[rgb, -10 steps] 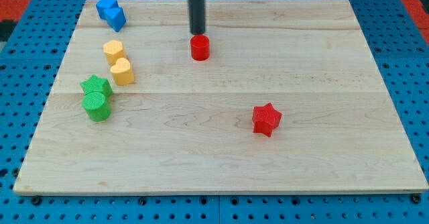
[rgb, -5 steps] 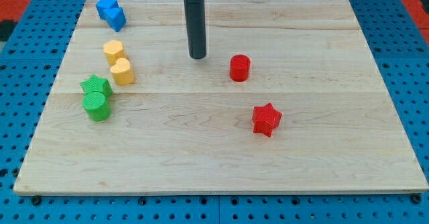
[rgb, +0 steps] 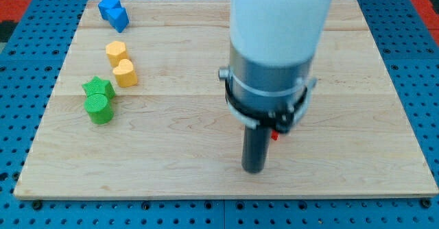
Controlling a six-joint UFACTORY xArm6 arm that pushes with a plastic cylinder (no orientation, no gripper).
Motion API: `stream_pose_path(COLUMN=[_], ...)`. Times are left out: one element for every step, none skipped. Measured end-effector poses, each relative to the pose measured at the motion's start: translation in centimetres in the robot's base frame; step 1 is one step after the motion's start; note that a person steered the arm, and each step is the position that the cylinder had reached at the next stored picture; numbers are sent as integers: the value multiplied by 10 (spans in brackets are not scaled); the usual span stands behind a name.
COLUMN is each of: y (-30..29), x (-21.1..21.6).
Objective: Place the red circle vertically to the red star
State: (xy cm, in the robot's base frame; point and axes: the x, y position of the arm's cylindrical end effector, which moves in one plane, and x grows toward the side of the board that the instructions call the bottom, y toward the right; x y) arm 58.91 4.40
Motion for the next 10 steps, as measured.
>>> stream_pose_path(y=[51, 54, 21, 28, 81, 81, 62, 61, 47, 24], x=[-11, -55, -68, -68, -74, -135, -133, -171, -152, -175])
